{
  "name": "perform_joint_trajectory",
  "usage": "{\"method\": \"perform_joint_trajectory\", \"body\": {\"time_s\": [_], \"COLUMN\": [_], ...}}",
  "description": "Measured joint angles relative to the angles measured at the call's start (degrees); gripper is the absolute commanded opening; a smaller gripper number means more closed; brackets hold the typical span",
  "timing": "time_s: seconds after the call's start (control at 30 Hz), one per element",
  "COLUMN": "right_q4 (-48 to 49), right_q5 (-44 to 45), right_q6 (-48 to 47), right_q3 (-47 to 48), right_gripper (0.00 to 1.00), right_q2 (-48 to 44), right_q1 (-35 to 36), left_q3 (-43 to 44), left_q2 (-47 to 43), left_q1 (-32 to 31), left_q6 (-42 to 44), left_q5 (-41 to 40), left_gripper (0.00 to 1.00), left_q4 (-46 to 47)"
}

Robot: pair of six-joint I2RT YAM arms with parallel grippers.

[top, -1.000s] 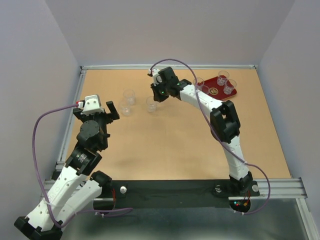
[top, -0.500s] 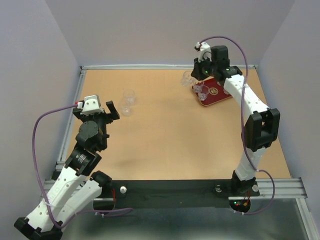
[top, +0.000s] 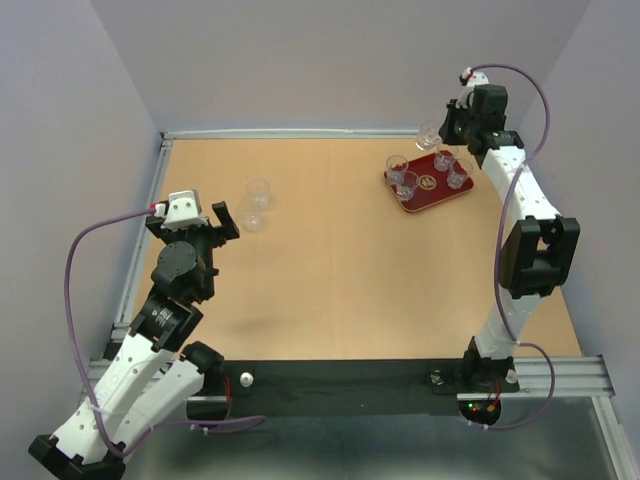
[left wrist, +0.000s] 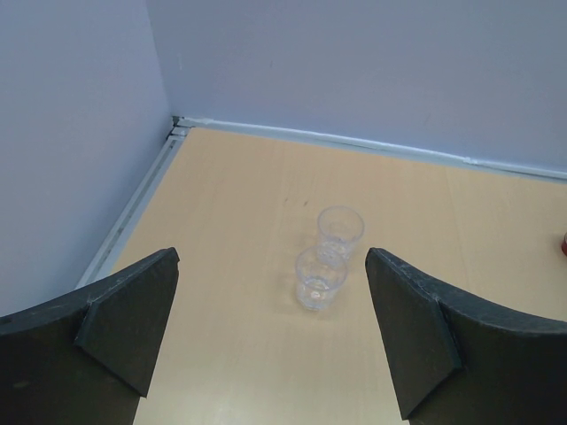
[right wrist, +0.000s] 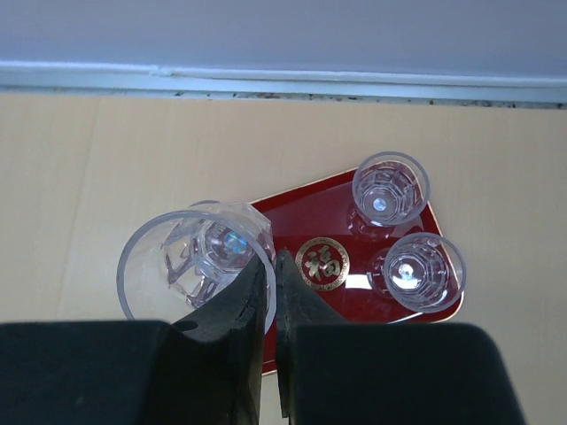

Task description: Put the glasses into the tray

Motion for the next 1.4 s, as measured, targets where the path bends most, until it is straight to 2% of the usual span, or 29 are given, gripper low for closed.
{"method": "perform_joint_trajectory", "body": {"time_s": [0.33,0.97,1.4], "right_q4": [3.41,4.33,4.57], "right_q5": [9.57,9.90,9.68], "right_q6": [8.26,12.35,12.31], "right_q3": [0.00,0.00,0.83], "right_gripper": [0.00,0.01,0.16], "right_q2": [6.23,15.47,18.47], "right_q1": [-0.04,-0.04,-0.04], "left_q3": [0.00,-0.07,-0.07], "left_q2": [0.07,0.11,0.33], "left_q1": [0.00,0.00,0.00], "left_q6": [0.00,0.00,0.02], "left_q5": [0.00,0.00,-0.02], "left_gripper": [0.99,0.99,0.99], "left_q4": [0.02,0.44,0.46]}}
